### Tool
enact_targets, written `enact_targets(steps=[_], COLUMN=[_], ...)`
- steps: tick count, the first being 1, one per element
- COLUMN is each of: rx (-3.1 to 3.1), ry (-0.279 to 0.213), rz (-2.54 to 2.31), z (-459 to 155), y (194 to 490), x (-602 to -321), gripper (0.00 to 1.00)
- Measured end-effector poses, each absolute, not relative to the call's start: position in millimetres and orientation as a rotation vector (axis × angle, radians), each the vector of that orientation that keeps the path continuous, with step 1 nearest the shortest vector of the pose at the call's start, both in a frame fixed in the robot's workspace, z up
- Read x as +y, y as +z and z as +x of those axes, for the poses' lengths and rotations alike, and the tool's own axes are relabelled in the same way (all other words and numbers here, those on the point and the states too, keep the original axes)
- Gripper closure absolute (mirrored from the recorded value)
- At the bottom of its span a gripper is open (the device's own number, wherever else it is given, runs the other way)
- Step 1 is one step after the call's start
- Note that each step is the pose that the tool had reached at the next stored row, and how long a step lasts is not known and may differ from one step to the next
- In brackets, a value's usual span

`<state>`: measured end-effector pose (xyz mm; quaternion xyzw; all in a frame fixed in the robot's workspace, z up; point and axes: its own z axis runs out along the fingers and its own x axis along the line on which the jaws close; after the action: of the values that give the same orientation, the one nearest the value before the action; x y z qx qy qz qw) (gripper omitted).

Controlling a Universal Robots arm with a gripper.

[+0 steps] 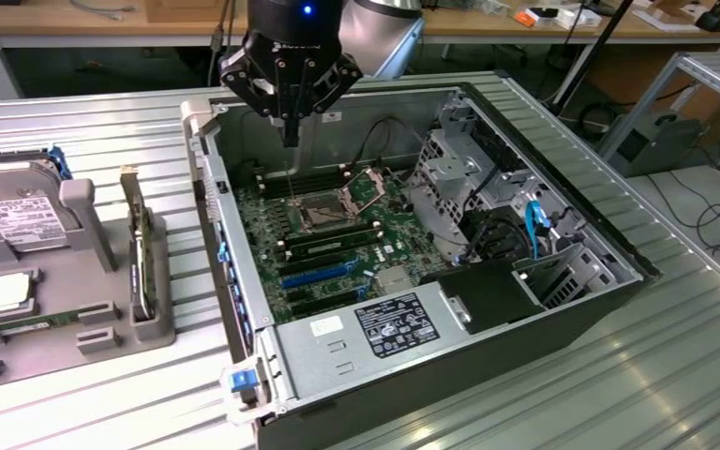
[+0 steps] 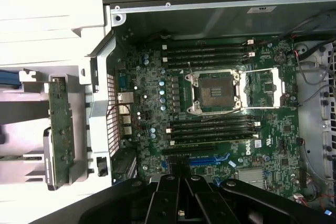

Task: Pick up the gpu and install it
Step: 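Reach for the gpu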

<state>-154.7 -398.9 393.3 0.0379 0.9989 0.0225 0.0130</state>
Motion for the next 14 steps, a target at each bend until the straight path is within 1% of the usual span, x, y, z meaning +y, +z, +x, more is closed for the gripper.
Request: enact_targets(steps=[14], rx=[3.113], ry=[0.070], rz=[0.118], z=[-159.6], y=[393.3], x=[-398.9], gripper=[0.89])
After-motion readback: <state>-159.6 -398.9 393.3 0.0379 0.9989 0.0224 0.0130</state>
